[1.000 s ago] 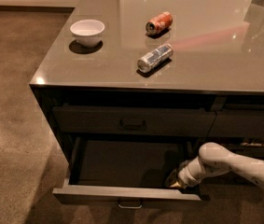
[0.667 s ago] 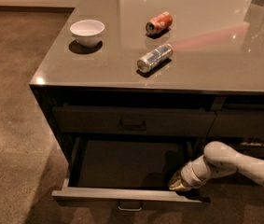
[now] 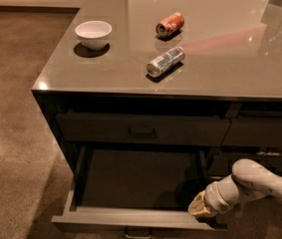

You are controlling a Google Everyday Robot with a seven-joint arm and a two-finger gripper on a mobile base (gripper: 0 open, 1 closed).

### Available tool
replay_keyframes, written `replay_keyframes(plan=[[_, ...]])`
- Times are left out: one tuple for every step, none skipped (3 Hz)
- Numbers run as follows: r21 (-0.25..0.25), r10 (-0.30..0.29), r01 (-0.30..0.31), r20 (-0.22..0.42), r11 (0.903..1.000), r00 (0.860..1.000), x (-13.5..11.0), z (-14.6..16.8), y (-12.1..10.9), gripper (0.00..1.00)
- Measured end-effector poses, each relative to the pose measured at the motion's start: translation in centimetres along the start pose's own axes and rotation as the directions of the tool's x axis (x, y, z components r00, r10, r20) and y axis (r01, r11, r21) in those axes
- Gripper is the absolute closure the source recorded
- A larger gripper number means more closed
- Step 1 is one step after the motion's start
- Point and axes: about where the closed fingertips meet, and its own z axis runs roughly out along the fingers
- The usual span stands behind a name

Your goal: Open middle drawer

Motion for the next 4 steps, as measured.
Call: replay_keyframes(plan=[[-0.036,0.029,-0.029,0.009,0.9989,1.0,0.7,-0.4,2.2,1.0],[-0.004,0.042,-0.042,0.082,0.9991,0.996,-0.2,-1.9,2.7,1.0],[0.061,0.018,-0.028,0.166,0.9977,0.986,-2.9,-4.3,2.8,1.0],[0.156,0.074,-0.113,0.238,0.9813,0.969,-4.4,-7.1,2.9,1.0]])
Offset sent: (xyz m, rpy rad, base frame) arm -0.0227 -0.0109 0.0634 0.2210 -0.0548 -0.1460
